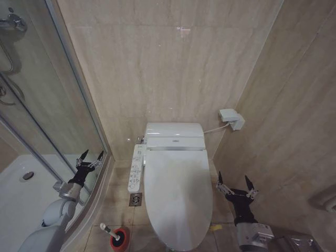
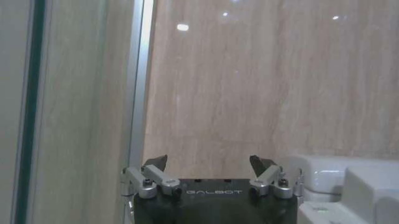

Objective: Open the toilet lid, clean the toilet bowl with a toilet brush, close the toilet lid, and flush.

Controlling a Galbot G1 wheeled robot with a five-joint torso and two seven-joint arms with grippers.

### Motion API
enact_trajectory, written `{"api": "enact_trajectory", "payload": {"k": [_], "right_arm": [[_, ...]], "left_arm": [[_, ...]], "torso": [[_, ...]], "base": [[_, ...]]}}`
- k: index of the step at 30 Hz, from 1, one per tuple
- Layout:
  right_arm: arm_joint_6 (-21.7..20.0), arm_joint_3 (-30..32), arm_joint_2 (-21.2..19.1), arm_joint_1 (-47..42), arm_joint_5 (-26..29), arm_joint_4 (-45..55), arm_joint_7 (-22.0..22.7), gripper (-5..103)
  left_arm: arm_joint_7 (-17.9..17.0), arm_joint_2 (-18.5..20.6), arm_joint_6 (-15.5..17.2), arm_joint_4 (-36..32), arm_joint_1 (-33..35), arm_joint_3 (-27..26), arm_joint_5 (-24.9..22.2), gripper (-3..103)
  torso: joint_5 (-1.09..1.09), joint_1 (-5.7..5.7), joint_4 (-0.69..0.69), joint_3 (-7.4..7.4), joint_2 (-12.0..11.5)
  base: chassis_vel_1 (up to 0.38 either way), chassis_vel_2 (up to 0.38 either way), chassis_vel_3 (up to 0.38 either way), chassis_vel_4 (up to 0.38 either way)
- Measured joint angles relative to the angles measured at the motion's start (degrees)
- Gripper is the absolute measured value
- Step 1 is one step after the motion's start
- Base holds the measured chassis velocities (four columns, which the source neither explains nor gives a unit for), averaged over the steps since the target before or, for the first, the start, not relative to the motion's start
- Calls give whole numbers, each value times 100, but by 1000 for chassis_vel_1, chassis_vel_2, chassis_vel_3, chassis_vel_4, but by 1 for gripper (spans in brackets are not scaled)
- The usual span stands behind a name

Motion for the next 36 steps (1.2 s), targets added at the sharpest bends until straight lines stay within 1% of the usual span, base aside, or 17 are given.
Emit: {"api": "enact_trajectory", "payload": {"k": [2, 6, 8, 10, 16, 19, 21, 23, 28, 36], "right_arm": [[0, 0, 0, 0, 0, 0, 0, 100], [0, 0, 0, 0, 0, 0, 0, 100], [0, 0, 0, 0, 0, 0, 0, 100], [0, 0, 0, 0, 0, 0, 0, 100], [0, 0, 0, 0, 0, 0, 0, 100], [0, 0, 0, 0, 0, 0, 0, 100], [0, 0, 0, 0, 0, 0, 0, 100], [0, 0, 0, 0, 0, 0, 0, 100], [0, 0, 0, 0, 0, 0, 0, 100], [0, 0, 0, 0, 0, 0, 0, 100]], "left_arm": [[7, -9, -15, 107, -85, 45, -4, 89], [101, -51, -156, 605, -434, 239, -4, 89], [110, -62, -172, 701, -510, 287, -4, 89], [122, -108, -188, 878, -669, 396, -3, 86], [167, -198, -210, 1127, -924, 586, 4, 86], [170, -257, -211, 1377, -1166, 772, -97, 86], [175, -262, -215, 1436, -1226, 808, -105, 86], [203, -263, -237, 1624, -1435, 923, -108, 86], [249, -235, -250, 1840, -1749, 1116, -109, 86], [307, -298, -312, 2101, -2015, 1407, -94, 86]], "torso": [[0, 0, -1, 0, 0], [0, 0, 0, 0, 0], [0, 0, -1, 0, 0], [0, 0, -1, 0, 0], [0, 0, -1, 0, 0], [0, 0, 0, 0, 0], [0, 0, -1, 0, 0], [0, 0, -1, 0, 0], [1, 0, -1, 0, 0], [-1, 0, 0, 0, 0]], "base": [[0, 0, 0, 0], [0, 0, 0, 0], [0, 0, 0, 0], [0, 0, 0, 0], [0, 0, 0, 0], [0, 0, 0, 0], [0, 0, 0, 0], [0, 0, 0, 0], [0, 0, 0, 0], [0, 0, 0, 0]]}}
